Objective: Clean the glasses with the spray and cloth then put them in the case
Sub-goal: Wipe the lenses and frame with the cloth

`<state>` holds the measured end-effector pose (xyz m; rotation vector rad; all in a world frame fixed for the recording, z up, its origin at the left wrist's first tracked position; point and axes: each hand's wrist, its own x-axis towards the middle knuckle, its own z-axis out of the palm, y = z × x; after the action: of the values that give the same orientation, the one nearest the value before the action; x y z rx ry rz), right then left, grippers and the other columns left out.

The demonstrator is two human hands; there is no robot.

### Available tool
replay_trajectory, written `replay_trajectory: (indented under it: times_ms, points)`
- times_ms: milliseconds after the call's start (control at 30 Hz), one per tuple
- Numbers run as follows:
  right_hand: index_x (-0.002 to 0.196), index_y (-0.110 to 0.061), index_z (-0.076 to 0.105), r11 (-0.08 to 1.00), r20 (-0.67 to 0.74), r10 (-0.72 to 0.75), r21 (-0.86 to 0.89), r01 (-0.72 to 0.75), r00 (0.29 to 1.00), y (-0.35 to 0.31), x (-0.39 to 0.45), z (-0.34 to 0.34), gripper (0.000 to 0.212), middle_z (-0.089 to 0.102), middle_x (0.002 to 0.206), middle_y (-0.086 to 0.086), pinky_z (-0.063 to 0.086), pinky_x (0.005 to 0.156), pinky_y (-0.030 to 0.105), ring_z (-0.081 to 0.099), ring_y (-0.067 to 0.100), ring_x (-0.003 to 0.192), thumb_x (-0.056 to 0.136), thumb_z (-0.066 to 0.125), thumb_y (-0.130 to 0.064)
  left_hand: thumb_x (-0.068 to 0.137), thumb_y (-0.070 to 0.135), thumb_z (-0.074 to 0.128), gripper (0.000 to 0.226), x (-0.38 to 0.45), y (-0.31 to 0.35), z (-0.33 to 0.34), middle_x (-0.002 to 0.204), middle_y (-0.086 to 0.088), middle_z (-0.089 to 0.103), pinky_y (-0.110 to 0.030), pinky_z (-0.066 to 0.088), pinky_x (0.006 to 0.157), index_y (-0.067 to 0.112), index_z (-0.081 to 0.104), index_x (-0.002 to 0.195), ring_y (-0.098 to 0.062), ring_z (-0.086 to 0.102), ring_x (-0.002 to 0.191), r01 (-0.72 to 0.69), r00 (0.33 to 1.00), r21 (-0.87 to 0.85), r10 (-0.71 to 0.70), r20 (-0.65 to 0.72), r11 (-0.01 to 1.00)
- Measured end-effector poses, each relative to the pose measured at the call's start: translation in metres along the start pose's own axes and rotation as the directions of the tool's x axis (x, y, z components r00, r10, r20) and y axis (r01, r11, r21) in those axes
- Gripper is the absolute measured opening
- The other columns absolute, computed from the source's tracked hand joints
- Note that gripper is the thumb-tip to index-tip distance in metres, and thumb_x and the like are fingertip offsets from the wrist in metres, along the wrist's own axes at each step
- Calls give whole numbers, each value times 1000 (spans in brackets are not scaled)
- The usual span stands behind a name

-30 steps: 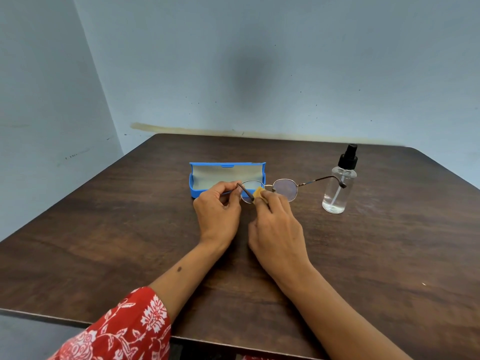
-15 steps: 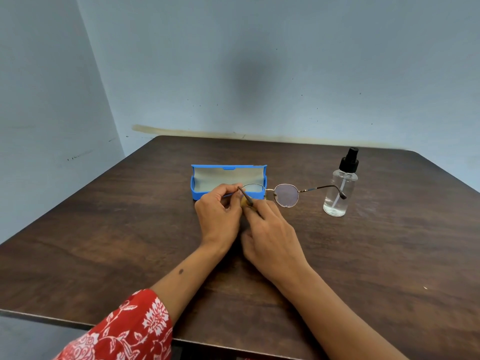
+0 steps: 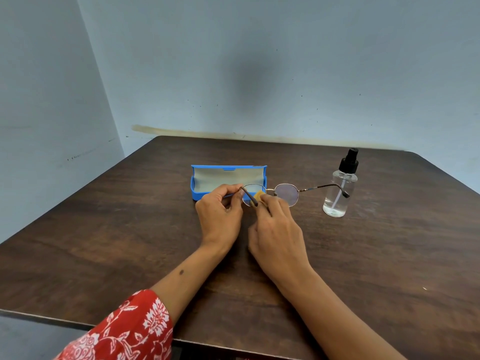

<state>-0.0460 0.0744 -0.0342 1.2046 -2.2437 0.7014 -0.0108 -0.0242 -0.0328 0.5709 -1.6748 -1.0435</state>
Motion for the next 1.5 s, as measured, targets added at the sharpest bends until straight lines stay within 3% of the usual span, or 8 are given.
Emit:
replay_trajectory:
  times_ms: [133, 300, 767, 933, 1067, 1233, 1367, 1500]
  points:
    - [107, -2, 67, 994, 21, -100, 42, 99, 995, -3, -2, 2, 49, 65, 101, 6, 53, 68, 22, 59, 20, 93, 71, 36, -17, 82, 2, 68, 12, -1, -1, -1, 86, 2, 71, -9, 51, 70, 7, 72, 91, 2, 66, 75, 7, 1000, -20, -7, 3, 1000]
    - [103, 1, 66, 1000, -1, -4, 7, 4, 1000, 1, 0, 0, 49, 65, 104, 13, 55, 72, 26, 63, 26, 95, 71, 34, -17, 81, 0, 68, 11, -1, 1, -1, 85, 6, 69, -4, 47, 67, 5, 72, 90, 13, 63, 72, 0, 1000, -14, 0, 3, 1000]
    - [108, -2, 67, 993, -14, -105, 52, 106, 994, -3, -1, 3, 50, 65, 100, 6, 51, 70, 20, 52, 16, 96, 70, 36, -15, 82, 1, 67, 11, -1, 0, -1, 85, 5, 70, -6, 49, 69, 7, 72, 90, 9, 64, 73, 5, 1000, -28, -5, 12, 1000]
    - [103, 3, 66, 1000, -24, -16, -4, 15, 1000, 0, 0, 1, 48, 65, 102, 13, 55, 72, 26, 63, 26, 94, 70, 35, -13, 81, 1, 68, 11, -1, -1, 0, 85, 7, 69, -5, 48, 68, 7, 73, 89, 13, 63, 72, -16, 1000, 4, 16, 16, 1000]
    - [107, -2, 67, 994, -20, -106, 17, 106, 994, -3, -1, 3, 49, 65, 99, 7, 51, 70, 21, 57, 19, 92, 71, 36, -15, 82, 0, 67, 12, 0, -1, -1, 85, 3, 71, -8, 50, 69, 7, 72, 89, 7, 65, 73, 2, 1000, -22, -2, 18, 1000]
    - [105, 4, 66, 999, -40, -23, -39, 21, 999, 1, 2, 2, 48, 65, 102, 15, 56, 74, 27, 63, 28, 95, 71, 34, -9, 81, 1, 67, 10, -2, 0, 0, 85, 9, 69, -5, 48, 68, 7, 72, 88, 11, 63, 72, -14, 1000, -1, 14, 28, 1000]
    - [110, 3, 65, 992, -18, -116, -51, 115, 993, 0, 1, 4, 50, 65, 104, 13, 56, 76, 28, 62, 26, 92, 71, 36, -10, 83, 0, 66, 14, -2, 0, -2, 85, 3, 72, -9, 51, 68, 9, 72, 90, 2, 67, 75, -22, 999, -14, 22, 42, 1000]
    - [107, 8, 65, 992, -39, -83, -103, 79, 996, 4, 6, 0, 47, 65, 101, 17, 56, 77, 31, 64, 30, 93, 73, 35, -6, 82, -1, 66, 16, -4, 3, -2, 84, 10, 69, -7, 50, 68, 10, 72, 92, 8, 65, 74, -55, 997, -13, 56, 59, 998]
